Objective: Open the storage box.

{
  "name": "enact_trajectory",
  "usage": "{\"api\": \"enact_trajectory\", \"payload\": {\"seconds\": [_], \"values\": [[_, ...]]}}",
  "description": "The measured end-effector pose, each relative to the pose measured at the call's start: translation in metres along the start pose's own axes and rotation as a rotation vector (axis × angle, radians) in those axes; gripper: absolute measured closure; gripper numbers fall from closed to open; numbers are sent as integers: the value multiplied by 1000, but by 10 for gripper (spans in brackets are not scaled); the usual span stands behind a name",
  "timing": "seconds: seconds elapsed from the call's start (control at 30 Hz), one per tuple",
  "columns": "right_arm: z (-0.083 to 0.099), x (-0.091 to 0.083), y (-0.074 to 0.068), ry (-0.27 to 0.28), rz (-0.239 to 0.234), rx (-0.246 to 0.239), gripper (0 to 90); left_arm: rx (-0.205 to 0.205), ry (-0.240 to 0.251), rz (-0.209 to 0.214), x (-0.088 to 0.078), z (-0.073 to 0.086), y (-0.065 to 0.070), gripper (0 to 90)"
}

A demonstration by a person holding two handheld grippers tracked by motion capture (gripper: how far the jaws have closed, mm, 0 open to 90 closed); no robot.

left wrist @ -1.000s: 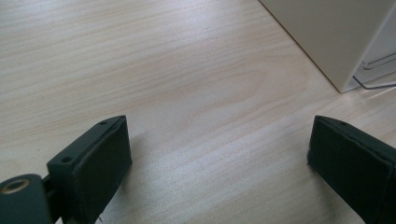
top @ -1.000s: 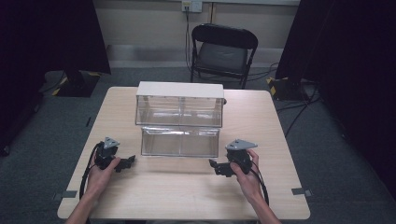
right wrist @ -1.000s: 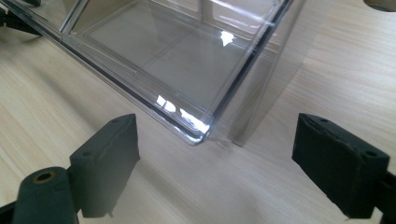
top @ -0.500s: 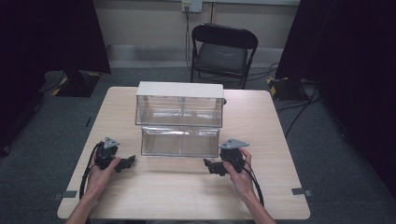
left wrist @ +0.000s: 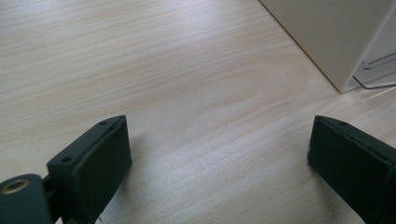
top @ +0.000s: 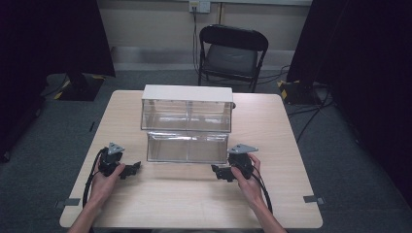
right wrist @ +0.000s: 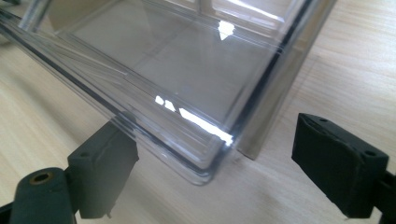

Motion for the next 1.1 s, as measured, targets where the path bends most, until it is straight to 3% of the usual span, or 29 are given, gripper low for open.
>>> {"api": "enact_trajectory", "payload": {"seconds": [0.1,0.37,0.47,1.1], "values": [[-3,-1,-3,11,-13,-11,137,0,0,0,0,0,0,56],[-3,-2,-7,13,7,-27,139,0,0,0,0,0,0,56],[-4,-3,-8,19,-11,-21,139,0,0,0,0,0,0,56],[-4,-7,-11,24,0,-17,140,0,0,0,0,0,0,56]]}}
Point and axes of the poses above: each handheld gripper's, and its own axes: x roughly forward along the jaws, z roughly out of its underside, y roughly to its right, the point moved 4 cm from there along x, roughly forward along the jaws, and after that the axes turned 11 degrees about -z, right-handed, at the moved point
